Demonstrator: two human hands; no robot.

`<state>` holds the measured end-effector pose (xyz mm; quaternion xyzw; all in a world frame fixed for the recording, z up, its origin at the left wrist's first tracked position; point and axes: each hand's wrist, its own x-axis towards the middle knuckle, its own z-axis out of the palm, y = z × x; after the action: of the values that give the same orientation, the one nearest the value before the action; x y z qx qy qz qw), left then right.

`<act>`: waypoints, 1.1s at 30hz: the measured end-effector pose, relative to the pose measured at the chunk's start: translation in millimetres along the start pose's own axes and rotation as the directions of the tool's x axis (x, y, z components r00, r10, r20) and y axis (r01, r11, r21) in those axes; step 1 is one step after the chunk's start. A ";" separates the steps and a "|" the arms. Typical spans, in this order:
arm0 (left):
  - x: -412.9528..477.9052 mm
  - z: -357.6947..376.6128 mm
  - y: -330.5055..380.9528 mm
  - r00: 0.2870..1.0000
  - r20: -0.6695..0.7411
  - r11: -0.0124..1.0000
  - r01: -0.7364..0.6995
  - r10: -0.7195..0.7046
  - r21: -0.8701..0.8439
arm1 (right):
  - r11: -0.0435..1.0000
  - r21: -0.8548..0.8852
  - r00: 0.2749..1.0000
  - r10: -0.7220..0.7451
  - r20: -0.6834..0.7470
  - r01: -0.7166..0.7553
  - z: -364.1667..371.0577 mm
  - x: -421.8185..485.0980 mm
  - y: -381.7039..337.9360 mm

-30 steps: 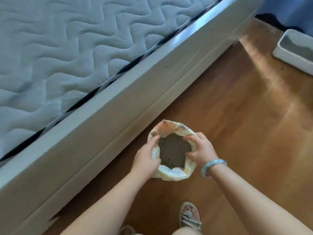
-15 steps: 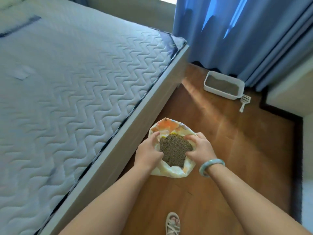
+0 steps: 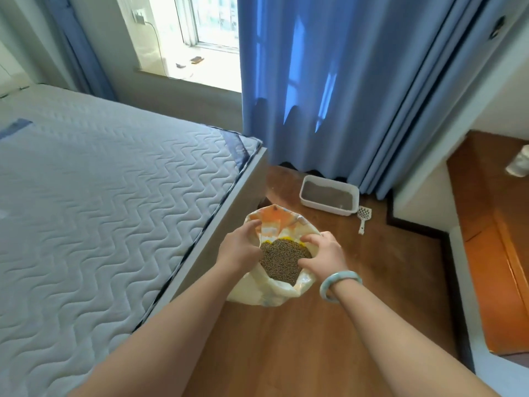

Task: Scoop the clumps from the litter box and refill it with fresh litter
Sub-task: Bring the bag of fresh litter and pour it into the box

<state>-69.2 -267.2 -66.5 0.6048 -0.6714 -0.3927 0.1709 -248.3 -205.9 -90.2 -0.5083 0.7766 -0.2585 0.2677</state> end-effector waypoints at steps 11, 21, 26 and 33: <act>148.3 36.2 62.7 0.985 0.152 0.997 -0.080 0.080 -0.006 | 0.989 0.019 0.982 0.147 -0.121 -0.146 -34.7 130.8 24.2; 305.3 73.9 152.0 0.939 0.281 0.966 -0.237 0.200 0.104 | 0.968 0.052 0.938 0.252 -0.236 -0.247 -92.1 273.9 49.7; 379.0 107.2 198.8 0.932 0.302 0.963 -0.246 0.202 0.114 | 0.961 0.049 0.921 0.274 -0.275 -0.272 -127.2 350.1 79.2; 470.0 164.3 257.9 0.954 0.254 0.972 -0.197 0.160 0.128 | 0.968 0.039 0.929 0.249 -0.275 -0.248 -174.2 461.1 127.3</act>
<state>-458.6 -669.5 -96.6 0.5003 -0.7672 -0.3940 0.0763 -606.1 -566.7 -120.7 -0.3644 0.8640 -0.2924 0.1877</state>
